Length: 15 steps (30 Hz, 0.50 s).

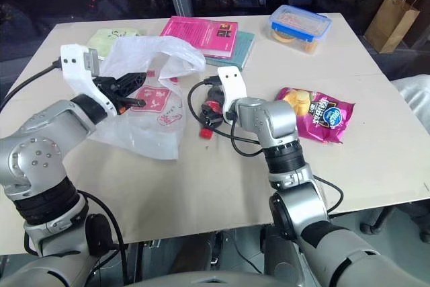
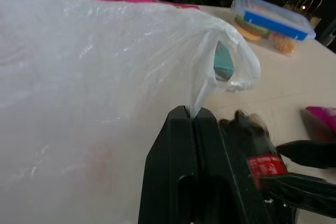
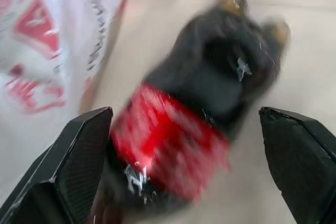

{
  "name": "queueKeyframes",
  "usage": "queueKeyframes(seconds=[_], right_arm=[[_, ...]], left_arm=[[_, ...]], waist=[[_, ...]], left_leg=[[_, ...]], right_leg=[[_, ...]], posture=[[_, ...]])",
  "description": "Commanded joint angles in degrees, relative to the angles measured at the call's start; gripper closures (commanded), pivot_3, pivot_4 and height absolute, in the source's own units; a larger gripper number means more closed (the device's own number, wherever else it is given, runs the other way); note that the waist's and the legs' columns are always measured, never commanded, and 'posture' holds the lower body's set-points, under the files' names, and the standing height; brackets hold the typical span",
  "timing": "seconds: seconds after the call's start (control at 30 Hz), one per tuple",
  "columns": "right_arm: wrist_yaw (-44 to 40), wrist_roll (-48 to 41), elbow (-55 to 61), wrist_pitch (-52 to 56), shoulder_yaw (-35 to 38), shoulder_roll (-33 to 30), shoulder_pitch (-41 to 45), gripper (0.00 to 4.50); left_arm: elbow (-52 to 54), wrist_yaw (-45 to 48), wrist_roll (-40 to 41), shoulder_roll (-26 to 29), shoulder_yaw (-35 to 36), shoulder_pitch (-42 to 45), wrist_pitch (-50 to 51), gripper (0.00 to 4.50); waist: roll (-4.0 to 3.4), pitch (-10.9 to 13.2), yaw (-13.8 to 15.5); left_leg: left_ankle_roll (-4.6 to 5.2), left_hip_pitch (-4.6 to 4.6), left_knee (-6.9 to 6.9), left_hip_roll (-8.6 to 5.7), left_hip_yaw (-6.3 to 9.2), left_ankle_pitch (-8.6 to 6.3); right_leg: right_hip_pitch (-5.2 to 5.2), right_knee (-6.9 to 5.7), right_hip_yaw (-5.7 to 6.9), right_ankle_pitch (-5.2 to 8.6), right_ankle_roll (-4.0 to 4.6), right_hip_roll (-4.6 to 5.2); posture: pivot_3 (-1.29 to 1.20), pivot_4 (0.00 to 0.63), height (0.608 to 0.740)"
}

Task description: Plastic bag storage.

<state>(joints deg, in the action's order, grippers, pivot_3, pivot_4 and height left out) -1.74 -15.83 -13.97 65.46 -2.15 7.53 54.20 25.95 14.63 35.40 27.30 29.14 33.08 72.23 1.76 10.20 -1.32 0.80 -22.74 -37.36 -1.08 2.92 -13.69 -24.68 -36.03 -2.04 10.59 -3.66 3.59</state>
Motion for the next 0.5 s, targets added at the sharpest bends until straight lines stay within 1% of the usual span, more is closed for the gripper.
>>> queueKeyframes(seconds=[0.03, 0.17, 0.2, 0.3, 0.33, 0.43, 0.5], right_arm=[[1.2, 2.8, -8.4, -3.9, -2.0, 3.0, 1.5, 0.00], [-0.4, 4.6, -12.6, -7.2, -5.9, 1.4, 1.1, 0.00], [-1.0, 5.3, -13.0, -7.8, -7.1, 0.5, 0.6, 0.52], [-2.7, 6.0, -12.6, -7.8, -9.1, -1.5, -0.5, 1.21], [-3.2, 6.7, -12.0, -8.4, -10.0, -2.5, -0.9, 1.29], [-5.1, 8.3, -8.9, -11.1, -11.6, -5.0, -2.4, 1.29], [-8.9, 6.5, -2.1, -12.1, -11.7, -7.0, -4.0, 1.29]], left_arm=[[2.1, 0.3, 2.0, 2.2, 1.4, 0.5, 0.3, 4.48], [1.9, 0.4, 2.8, 3.8, 1.6, 0.0, -0.1, 4.48], [2.1, 0.3, 3.3, 4.0, 1.7, 0.0, 0.0, 4.50], [2.2, 0.3, 4.1, 4.7, 1.9, -0.1, 0.1, 4.50], [1.8, 0.2, 4.5, 4.7, 2.4, -0.1, 0.2, 4.50], [1.4, 0.0, 6.1, 4.6, 3.5, 0.0, 0.6, 4.50], [0.8, 0.0, 8.4, 4.0, 5.0, 0.8, 1.8, 4.50]], waist=[[-0.05, -0.1, -0.2], [-0.05, -0.1, -0.8], [-0.05, -0.1, -0.9], [-0.04, -0.1, -1.0], [-0.05, -0.1, -1.0], [-0.06, -0.1, -0.9], [-0.08, -0.1, -0.5]], left_leg=[[0.00, 0.01, 0.00, -0.01, 0.00, 0.00], [-0.03, 0.02, 0.02, -0.05, 0.02, 0.02], [-0.04, 0.02, 0.02, -0.05, 0.04, 0.02], [-0.08, 0.06, 0.02, -0.05, 0.18, 0.05], [-0.11, 0.07, 0.02, -0.05, 0.21, 0.07], [-0.20, 0.10, 0.01, -0.07, 0.36, 0.13], [-0.26, 0.10, 0.01, -0.11, 0.41, 0.18]], right_leg=[[0.01, 0.00, 0.00, 0.00, 0.00, 0.01], [0.02, -0.04, 0.04, 0.00, 0.00, 0.02], [0.02, -0.05, 0.05, 0.00, 0.00, 0.02], [0.03, -0.09, 0.05, 0.00, 0.00, 0.02], [0.04, -0.11, 0.05, 0.00, 0.00, 0.01], [0.11, -0.15, 0.16, 0.00, 0.00, 0.01], [0.20, -0.13, 0.34, 0.01, 0.01, 0.03]], posture=[[0.00, 0.150, 0.740], [0.00, 0.150, 0.740], [0.00, 0.150, 0.740], [0.00, 0.150, 0.740], [0.00, 0.150, 0.740], [0.00, 0.150, 0.740], [0.00, 0.150, 0.740]])
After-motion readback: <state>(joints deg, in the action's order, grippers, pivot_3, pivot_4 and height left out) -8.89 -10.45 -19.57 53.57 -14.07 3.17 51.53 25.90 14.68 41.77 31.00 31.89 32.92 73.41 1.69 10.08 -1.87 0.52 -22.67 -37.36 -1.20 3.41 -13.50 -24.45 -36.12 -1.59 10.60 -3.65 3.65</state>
